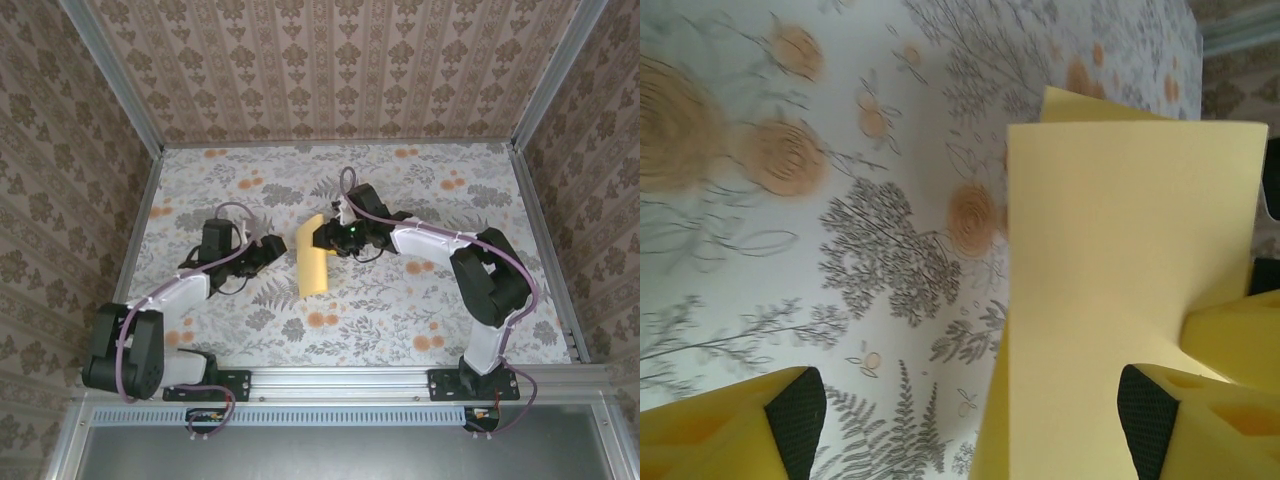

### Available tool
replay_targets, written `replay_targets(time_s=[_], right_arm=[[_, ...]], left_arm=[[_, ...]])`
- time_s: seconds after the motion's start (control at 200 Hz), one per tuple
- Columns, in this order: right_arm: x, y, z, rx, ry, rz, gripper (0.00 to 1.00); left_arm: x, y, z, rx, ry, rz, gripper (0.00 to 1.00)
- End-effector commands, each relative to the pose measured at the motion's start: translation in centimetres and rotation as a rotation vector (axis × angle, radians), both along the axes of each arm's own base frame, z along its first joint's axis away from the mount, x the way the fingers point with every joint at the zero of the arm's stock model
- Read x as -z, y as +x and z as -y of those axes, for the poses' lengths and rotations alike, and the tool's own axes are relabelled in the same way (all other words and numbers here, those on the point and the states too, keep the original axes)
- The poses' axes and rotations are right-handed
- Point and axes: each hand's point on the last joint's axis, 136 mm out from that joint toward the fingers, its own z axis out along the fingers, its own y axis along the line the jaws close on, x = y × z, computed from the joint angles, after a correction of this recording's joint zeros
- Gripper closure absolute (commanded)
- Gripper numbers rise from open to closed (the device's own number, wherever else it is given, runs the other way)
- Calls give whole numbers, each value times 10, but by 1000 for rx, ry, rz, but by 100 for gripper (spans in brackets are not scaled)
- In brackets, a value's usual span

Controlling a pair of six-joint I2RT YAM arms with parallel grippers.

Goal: Fold a paper plane with a square sheet of paper (pick it up from the middle)
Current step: First fold in half a square sheet of paper at the center of the table.

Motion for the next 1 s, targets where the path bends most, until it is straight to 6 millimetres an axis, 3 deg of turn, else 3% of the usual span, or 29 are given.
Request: replay_targets(time_s=[0.0,0.135,0.24,0.73,0.995], right_arm=[[19,-3,5,-5,3,-54,63],[55,-4,23,18,-119,-101,61],[68,-7,28,19,-161,-138,60],[49,-4,25,6,-33,-115,45],[57,-5,32,13,-60,-125,44]], left_arm=[[-12,5,21,65,-65,22,20],[1,6,32,90,-59,-16,21],[9,5,41,113,-55,-40,26],[30,-5,52,198,-136,-136,21],[35,-2,56,227,-167,-151,34]])
